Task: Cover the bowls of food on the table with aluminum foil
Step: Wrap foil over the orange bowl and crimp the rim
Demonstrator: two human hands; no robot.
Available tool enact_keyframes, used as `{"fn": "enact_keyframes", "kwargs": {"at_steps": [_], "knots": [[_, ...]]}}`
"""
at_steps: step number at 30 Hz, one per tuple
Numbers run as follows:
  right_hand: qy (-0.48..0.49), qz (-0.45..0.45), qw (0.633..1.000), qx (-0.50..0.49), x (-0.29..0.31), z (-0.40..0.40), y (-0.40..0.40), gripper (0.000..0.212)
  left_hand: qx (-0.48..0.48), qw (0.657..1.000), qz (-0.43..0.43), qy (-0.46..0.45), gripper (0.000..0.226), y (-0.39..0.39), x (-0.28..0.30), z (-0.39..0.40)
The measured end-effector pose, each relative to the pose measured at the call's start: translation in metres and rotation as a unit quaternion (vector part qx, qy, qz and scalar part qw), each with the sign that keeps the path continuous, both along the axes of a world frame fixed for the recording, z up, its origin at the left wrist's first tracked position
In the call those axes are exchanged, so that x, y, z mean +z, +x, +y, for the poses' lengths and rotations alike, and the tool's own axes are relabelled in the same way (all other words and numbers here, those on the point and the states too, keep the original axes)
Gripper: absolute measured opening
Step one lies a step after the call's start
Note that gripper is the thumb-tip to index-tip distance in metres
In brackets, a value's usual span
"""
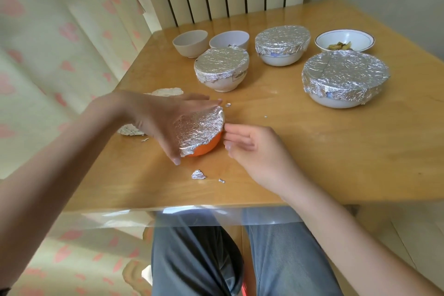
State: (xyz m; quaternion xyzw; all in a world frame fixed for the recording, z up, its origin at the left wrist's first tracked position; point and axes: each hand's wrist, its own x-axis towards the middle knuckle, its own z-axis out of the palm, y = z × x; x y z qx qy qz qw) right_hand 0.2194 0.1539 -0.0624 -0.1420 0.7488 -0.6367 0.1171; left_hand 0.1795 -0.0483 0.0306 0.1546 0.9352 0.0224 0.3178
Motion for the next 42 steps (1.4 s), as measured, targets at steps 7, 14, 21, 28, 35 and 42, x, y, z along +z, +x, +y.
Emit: {"fn": "enact_keyframes", "kwargs": {"at_steps": [7, 14, 21, 28, 35, 42], "knots": [[-0.006, -0.020, 0.998, 0.067, 0.012, -0.006, -0.015, 0.064, 0.089, 0.986, 0.130, -0.049, 0.130, 0.013, -0.017, 0.015], [0.124, 0.157, 0.979, -0.028, -0.001, 0.009, -0.027, 0.040, 0.021, 0.986, 0.121, -0.110, 0.153, 0.018, -0.005, 0.002], [0.331, 0.382, 0.862, -0.044, 0.005, -0.009, 0.005, 0.052, -0.091, 0.994, 0.065, 0.010, 0.102, -0.004, -0.009, 0.015], [0.244, 0.457, 0.853, -0.054, -0.004, -0.015, -0.010, 0.041, -0.076, 0.993, 0.088, 0.036, 0.093, -0.007, -0.019, 0.011], [0.206, 0.486, 0.849, -0.038, -0.008, -0.011, -0.019, 0.036, -0.080, 0.992, 0.083, 0.055, 0.085, -0.007, -0.021, 0.009], [0.118, 0.470, 0.873, 0.057, -0.009, -0.002, -0.046, 0.015, -0.092, 0.993, 0.061, 0.051, 0.076, -0.006, -0.018, 0.011]]}}
